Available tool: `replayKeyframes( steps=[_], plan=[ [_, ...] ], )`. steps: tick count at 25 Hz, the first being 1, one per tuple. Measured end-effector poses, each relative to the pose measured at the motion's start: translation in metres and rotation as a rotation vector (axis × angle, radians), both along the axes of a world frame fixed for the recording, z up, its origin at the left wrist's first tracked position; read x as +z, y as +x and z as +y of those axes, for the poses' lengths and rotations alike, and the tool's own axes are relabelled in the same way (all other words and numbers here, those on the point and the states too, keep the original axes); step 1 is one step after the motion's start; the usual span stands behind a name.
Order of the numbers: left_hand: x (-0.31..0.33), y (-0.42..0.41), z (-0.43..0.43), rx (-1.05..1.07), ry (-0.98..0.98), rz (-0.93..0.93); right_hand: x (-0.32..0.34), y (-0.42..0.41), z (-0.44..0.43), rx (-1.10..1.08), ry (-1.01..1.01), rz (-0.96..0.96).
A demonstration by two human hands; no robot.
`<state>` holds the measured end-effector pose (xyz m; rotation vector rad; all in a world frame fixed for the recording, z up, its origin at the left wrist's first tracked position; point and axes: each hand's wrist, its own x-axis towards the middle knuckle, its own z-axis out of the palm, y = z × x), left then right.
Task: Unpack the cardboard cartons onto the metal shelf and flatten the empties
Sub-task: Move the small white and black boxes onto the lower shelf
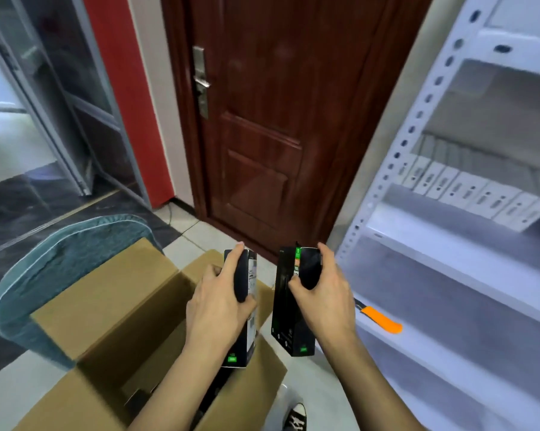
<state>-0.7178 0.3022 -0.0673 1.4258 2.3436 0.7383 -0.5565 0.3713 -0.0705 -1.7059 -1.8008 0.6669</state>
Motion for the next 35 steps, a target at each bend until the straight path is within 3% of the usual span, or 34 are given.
replayKeyframes(
  steps=[11, 25, 35],
  plan=[
    [0.024, 0.107, 0.033, -0.285, 0.027, 0.008, 0.021, 0.121, -0.016, -0.244, 0.049, 0.021],
    [0.060, 0.355, 0.037, -0.541, 0.122, 0.119, 0.037, 0.363, -0.069, -0.457, 0.087, 0.057],
    [0.060, 0.488, 0.022, -0.690, 0.140, 0.078, 0.045, 0.489, -0.096, -0.583, 0.138, 0.066]
  ],
)
